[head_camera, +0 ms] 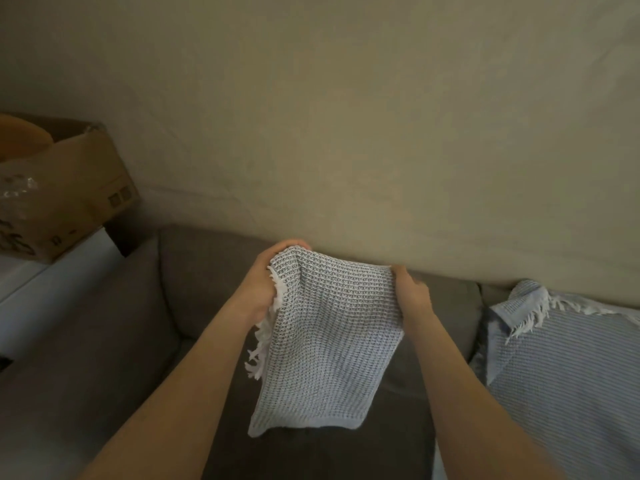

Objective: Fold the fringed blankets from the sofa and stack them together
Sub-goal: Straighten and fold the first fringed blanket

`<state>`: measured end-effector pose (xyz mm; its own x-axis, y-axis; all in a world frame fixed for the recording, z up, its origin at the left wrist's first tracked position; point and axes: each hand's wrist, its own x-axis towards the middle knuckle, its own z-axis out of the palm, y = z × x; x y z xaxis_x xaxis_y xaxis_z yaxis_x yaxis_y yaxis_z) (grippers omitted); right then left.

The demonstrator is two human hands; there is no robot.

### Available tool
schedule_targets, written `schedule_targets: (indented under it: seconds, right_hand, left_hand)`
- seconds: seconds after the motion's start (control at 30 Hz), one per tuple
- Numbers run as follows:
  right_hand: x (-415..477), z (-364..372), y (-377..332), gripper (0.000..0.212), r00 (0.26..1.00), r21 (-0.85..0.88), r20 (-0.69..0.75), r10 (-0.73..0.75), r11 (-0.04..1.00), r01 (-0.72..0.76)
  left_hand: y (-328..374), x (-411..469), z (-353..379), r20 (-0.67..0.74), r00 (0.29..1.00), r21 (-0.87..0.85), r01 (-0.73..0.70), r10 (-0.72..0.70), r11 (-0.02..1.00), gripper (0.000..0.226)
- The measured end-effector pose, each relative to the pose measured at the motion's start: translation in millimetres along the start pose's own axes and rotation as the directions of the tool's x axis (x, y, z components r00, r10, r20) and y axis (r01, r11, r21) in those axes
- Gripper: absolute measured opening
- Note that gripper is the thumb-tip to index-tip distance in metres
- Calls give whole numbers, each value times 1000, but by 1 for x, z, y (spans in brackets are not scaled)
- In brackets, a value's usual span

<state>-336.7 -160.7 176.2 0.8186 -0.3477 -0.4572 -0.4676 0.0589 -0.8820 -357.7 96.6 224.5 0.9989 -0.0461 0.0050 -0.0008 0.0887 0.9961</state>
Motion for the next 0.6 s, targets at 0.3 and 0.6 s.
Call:
schedule_targets:
  seconds: [0.3,0.6]
  right_hand:
    - [8,-24,-12,29,919,285,230,-320,925,251]
    - [0,-31,-22,67,771,-363,434,-467,692,624]
  left_hand:
    - [-13,8,-14,-2,1000,94,13,-13,996,37]
    - [-37,14,-17,-178,968,557,-51,179,829,54]
